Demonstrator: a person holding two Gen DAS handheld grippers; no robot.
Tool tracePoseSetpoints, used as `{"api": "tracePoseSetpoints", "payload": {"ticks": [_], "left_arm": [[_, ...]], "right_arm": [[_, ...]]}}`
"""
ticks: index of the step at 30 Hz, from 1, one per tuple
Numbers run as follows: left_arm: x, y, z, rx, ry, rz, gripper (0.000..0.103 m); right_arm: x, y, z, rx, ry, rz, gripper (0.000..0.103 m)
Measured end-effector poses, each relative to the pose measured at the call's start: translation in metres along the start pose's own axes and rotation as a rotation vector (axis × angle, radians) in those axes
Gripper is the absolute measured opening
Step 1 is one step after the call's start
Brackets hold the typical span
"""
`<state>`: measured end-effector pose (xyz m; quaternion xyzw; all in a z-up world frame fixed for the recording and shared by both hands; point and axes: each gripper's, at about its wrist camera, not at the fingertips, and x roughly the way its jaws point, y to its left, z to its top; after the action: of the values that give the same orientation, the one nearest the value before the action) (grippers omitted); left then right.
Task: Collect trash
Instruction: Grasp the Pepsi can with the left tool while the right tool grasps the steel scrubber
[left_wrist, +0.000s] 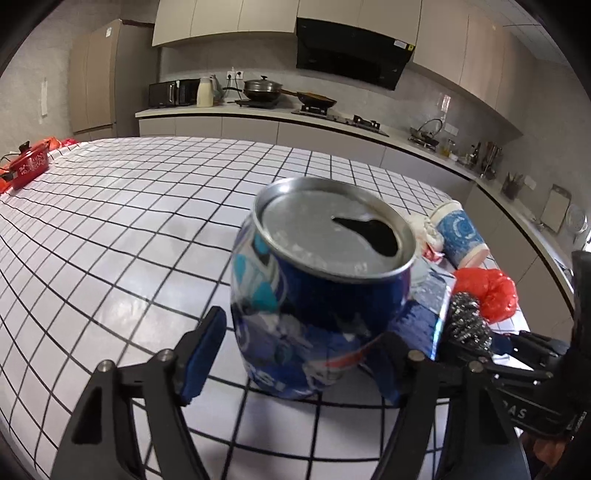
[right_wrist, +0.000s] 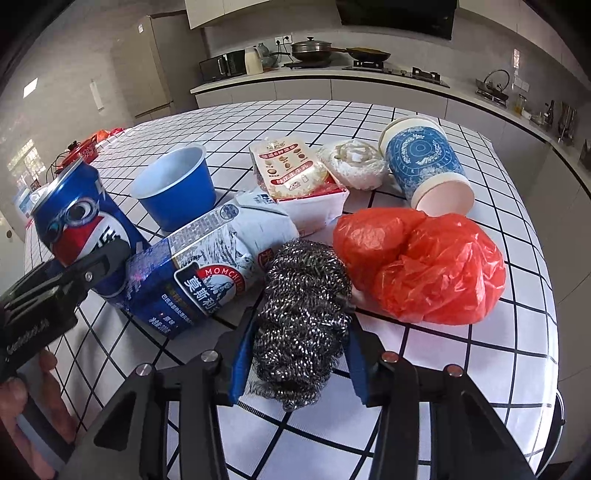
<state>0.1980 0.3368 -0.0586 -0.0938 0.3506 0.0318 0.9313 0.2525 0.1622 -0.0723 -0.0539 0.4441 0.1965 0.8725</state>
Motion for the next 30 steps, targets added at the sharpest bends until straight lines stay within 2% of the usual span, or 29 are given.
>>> {"api": "tracePoseSetpoints", "payload": {"ticks": [2, 4, 7, 20, 30], "left_arm": [[0.002, 0.003, 0.001, -0.006, -0.006, -0.013, 0.079], [0.005, 0.005, 0.001, -0.014, 0.010, -0.066, 0.068], [-0.002, 0.007, 0.000, -0.018, -0.024, -0.065, 0.065], [-0.026, -0.004, -0.017, 0.020, -0.039, -0.009, 0.064], [-0.060, -0.013, -0.026, 0.044, -0.071, 0.005, 0.064]], "right_arm": [[0.000, 0.000, 0.000, -0.008, 0.000, -0.006, 0.047], [0.001, 0.000, 0.001, -0.001, -0.001, -0.001, 0.043], [-0.002, 0.000, 0.001, 0.006, -0.007, 0.010, 0.040], [-0.017, 0.004, -0.003, 0.028, -0.044, 0.013, 0.039], [-0.065, 0.009, -0.014, 0.012, -0.104, 0.015, 0.039]]}}
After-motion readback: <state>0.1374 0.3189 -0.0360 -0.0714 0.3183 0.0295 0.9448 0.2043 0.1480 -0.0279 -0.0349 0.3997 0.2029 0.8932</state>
